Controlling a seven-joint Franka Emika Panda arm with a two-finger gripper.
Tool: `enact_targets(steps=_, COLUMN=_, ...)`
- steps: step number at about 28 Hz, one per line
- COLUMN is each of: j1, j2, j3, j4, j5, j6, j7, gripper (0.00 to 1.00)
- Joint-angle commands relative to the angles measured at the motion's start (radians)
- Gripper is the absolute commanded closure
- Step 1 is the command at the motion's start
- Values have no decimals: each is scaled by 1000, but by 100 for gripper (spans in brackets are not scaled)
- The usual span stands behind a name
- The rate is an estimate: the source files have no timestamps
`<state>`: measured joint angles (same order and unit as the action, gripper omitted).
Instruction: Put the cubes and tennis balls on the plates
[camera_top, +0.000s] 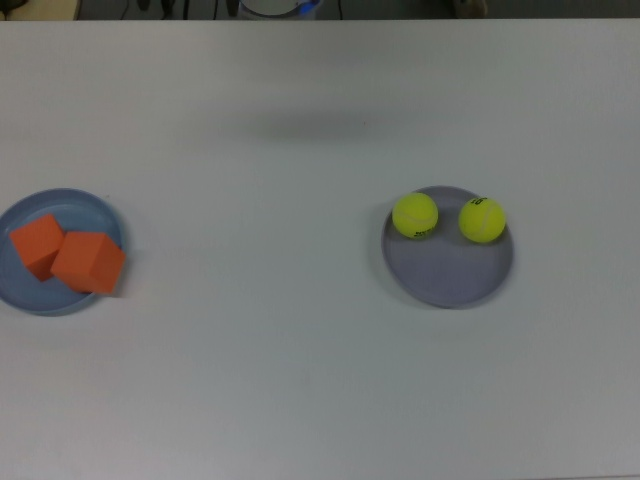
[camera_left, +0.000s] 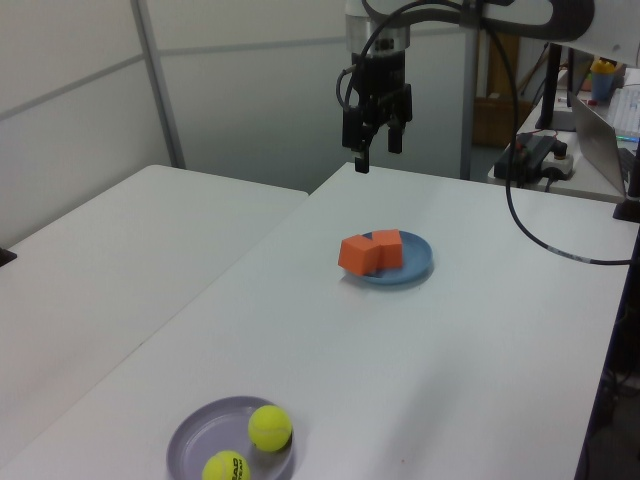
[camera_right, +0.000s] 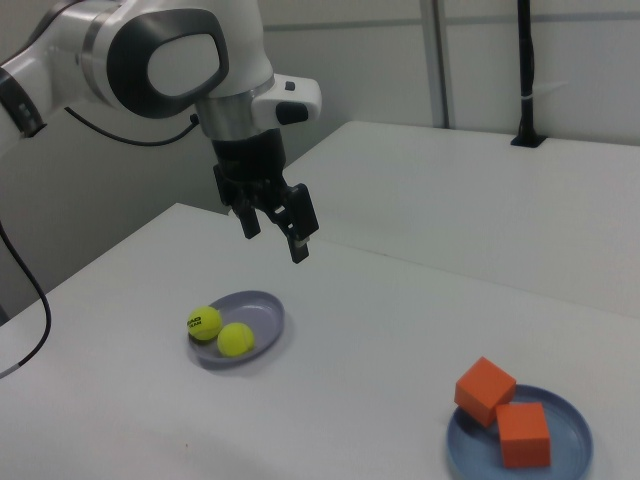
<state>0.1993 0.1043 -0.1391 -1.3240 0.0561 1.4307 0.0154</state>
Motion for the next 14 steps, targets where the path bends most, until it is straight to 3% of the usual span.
enact_targets(steps=1, j1=-8, j2=-15, j3=-7, j4=-8, j5=18, j6=-21, j7=12, gripper=0)
enact_targets(steps=14, j1=-23, j2=-17, j3=-7, j4=-6, j5=19, j6=-19, j7=8, gripper=0)
